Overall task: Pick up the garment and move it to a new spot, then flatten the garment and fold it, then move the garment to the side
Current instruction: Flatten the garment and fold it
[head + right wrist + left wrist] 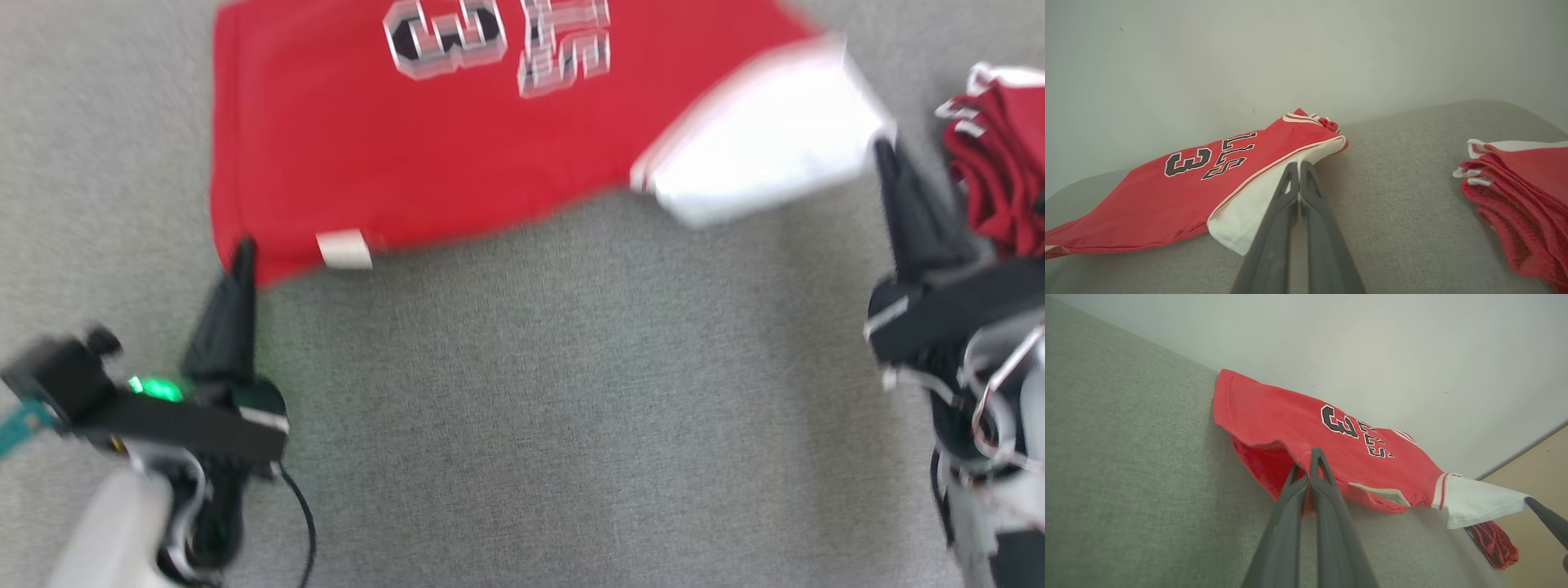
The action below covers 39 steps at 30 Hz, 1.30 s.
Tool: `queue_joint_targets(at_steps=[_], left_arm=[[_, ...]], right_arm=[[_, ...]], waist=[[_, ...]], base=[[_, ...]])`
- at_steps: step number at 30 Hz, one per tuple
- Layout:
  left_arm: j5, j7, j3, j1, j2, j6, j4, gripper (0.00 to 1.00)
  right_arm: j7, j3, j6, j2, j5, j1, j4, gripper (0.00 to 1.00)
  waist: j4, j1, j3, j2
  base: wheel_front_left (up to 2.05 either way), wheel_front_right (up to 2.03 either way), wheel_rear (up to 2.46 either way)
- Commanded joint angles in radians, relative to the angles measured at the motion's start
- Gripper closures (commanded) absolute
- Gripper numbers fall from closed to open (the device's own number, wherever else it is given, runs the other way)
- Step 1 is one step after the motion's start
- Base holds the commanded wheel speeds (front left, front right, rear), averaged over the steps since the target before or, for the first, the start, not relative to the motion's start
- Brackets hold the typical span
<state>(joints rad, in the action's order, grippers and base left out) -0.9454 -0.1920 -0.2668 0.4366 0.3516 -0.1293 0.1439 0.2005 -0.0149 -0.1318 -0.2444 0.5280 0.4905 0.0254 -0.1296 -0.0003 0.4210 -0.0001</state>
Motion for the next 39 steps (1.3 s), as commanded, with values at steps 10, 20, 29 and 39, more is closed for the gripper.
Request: queue_joint_targets(at_steps=[10, 20, 29, 39], left_arm=[[-0.051, -0.036, -0.107, -0.21, -0.018, -0.001, 0.065, 1.0], [-0.053, -0.02, -0.185, -0.35, 0.027, -0.001, 0.075, 1.0], [-0.074, -0.013, -0.194, -0.448, 0.045, 0.027, 0.069, 1.0], [-0.047, 0.008, -0.198, -0.512, 0.091, 0.09, 0.053, 1.0]], right_arm=[[0.179, 0.113, 0.003, 0.087, -0.046, -0.303, -0.007, 1.0], [0.37, 0.214, 0.003, 0.135, -0.073, -0.494, -0.116, 1.0], [0.479, 0.295, 0.003, 0.176, -0.067, -0.612, -0.183, 1.0], [0.654, 0.277, 0.003, 0.183, -0.001, -0.743, -0.236, 1.0]], waist=[[0.028, 0.0003, -0.21, 0.0001], [0.034, 0.0003, -0.305, 0.0001], [0.036, 0.0003, -0.336, 0.0001], [0.027, 0.0003, -0.337, 0.0001]], base=[[0.0, 0.0, 0.0], [0.0, 0.0, 0.0], [0.0, 0.0, 0.0], [0.0, 0.0, 0.0]])
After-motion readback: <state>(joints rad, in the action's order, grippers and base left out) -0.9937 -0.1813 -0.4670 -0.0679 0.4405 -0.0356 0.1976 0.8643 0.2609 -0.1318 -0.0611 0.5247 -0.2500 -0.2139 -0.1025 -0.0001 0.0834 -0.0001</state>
